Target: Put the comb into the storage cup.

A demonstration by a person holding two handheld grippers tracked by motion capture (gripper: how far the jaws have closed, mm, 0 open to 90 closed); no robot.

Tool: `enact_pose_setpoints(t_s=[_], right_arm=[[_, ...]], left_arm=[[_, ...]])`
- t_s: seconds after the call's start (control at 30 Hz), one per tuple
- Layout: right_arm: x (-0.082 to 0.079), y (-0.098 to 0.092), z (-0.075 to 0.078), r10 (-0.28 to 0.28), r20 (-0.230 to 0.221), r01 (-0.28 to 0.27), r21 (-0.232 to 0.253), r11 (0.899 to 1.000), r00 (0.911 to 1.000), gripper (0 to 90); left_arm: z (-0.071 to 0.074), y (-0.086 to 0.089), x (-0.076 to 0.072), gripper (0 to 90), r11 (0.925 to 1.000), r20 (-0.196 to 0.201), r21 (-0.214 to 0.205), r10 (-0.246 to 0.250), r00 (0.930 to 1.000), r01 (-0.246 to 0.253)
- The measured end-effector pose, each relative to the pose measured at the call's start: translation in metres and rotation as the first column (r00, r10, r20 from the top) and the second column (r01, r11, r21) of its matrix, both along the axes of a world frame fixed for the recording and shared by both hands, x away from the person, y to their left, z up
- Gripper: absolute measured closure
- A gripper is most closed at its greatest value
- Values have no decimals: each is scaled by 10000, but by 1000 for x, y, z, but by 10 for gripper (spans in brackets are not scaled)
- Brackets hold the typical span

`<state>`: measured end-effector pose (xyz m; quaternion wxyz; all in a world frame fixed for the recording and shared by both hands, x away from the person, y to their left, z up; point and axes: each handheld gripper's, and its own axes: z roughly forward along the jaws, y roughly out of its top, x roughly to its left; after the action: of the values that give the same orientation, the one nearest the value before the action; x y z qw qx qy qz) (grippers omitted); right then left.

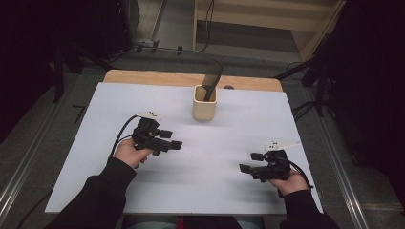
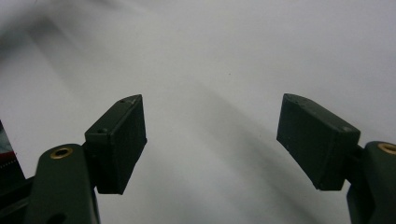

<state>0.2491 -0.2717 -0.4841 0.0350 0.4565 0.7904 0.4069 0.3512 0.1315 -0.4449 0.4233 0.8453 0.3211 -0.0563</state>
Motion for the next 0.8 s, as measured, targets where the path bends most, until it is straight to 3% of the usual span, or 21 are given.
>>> enact_pose_setpoints(t_s=[0.07,0.37,0.6,0.8], right_arm=[[0,0,0,-10,-5,10,-10,10000,10000,222],[0,-1,-1,-104,-8,104,-29,9999,9999,222],[0,0,-1,-25,3,25,-88,10000,10000,222],[0,-1,0,-88,-1,88,-32,10000,10000,222]], left_arm=[[0,2,-4,276,10000,125,8,88,9999,-88],[-3,13,-14,275,9997,16,-115,216,9998,-216],[-5,23,-21,274,9996,46,81,255,9997,-256],[-6,29,-28,274,9998,-17,-93,163,9999,-163]])
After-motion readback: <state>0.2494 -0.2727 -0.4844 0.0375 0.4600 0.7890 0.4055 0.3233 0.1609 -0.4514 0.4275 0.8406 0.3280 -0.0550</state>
